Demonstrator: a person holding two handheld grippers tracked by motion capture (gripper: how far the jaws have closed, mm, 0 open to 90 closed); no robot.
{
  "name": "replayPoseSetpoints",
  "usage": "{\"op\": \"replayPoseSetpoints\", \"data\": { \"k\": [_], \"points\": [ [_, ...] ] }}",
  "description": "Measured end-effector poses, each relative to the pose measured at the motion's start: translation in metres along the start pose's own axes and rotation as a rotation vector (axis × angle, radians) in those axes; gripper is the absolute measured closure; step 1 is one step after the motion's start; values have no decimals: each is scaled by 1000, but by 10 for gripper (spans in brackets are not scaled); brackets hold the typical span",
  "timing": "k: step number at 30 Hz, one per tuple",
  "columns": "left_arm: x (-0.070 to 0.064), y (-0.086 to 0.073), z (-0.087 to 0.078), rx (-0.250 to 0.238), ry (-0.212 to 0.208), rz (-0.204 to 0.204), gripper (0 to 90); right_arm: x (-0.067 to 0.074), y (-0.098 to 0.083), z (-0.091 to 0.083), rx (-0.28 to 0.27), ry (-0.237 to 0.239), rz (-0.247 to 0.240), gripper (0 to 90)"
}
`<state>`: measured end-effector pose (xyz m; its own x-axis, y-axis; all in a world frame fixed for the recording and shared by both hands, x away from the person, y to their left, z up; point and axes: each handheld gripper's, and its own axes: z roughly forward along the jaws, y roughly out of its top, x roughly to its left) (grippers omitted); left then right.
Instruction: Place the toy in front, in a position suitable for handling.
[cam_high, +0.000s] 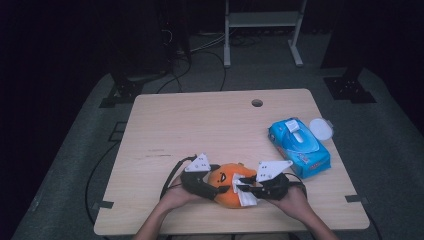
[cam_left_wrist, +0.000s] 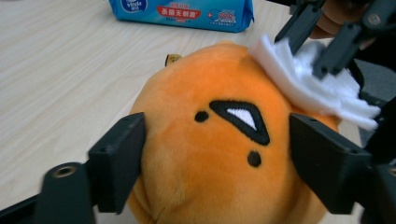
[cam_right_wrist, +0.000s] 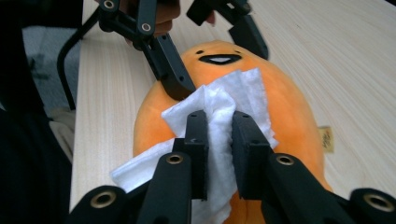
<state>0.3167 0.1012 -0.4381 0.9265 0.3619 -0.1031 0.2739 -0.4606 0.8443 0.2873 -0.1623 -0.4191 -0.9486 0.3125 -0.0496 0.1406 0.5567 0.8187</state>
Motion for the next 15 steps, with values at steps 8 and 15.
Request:
{"op": "replayPoseSetpoints", "data": {
  "k": [8,15],
  "points": [
    [-2,-4,-1,12,38,-2,269,-9,-16,-22,35,-78,69,798],
    [0,-6,2,-14,88,-52,271,21,-1,-13,5,14,9,799]
  ]
}}
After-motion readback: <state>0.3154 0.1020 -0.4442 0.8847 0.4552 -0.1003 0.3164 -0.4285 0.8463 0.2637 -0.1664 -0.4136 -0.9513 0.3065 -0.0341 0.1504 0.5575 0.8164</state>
